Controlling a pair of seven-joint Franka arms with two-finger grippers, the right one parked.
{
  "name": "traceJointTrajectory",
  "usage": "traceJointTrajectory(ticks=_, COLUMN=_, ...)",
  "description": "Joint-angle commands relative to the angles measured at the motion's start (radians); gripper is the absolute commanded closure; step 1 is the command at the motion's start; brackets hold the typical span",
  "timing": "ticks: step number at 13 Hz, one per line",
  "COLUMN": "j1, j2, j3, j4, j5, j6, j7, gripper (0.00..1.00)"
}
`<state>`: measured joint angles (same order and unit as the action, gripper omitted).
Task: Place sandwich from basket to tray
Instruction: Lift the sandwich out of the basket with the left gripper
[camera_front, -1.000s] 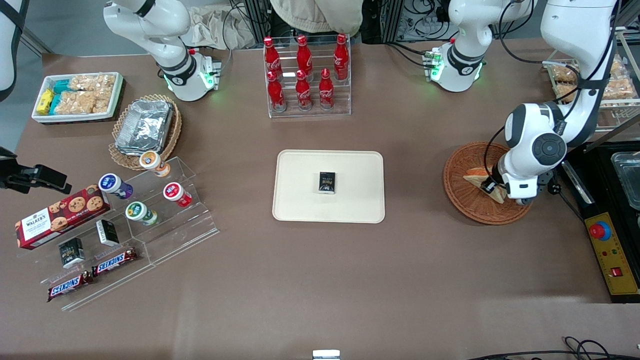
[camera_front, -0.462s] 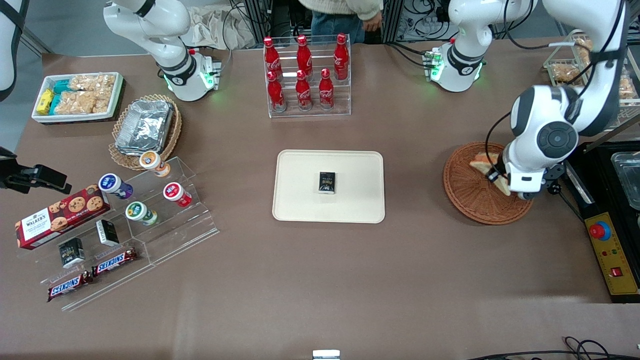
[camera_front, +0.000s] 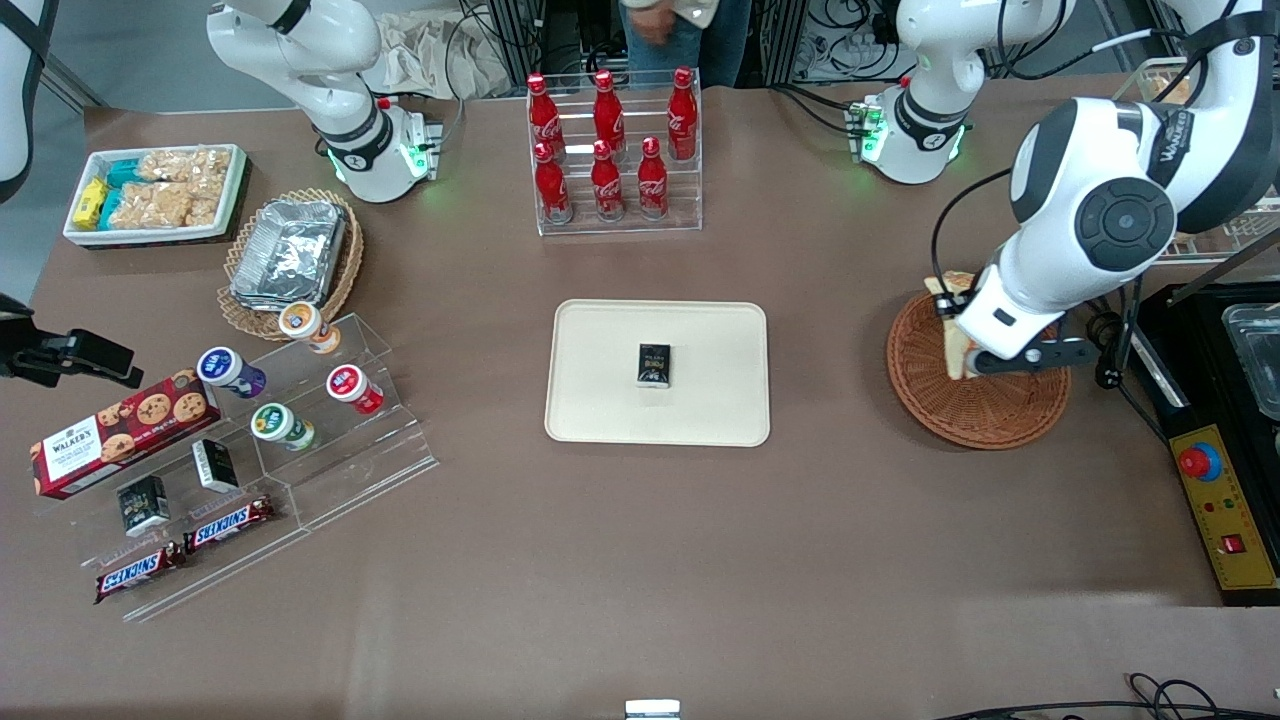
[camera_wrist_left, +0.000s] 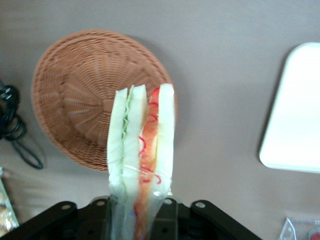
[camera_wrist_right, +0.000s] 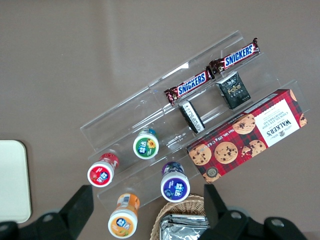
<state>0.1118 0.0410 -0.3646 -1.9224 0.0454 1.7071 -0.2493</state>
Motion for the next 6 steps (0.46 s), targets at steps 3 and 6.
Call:
traceJointTrajectory(ticks=3, j1=-0.009, j2=0.022, j3=-0.125, j4=0.020, j5=-0.102, j6=0.095, j7=0.019, gripper=1.00)
traceJointTrajectory(ticks=6, j1=-0.062, j2=0.069, j3=-0.165, j4=0.003, j5=-0.096, j6=0.210, j7=-0.039, gripper=1.00)
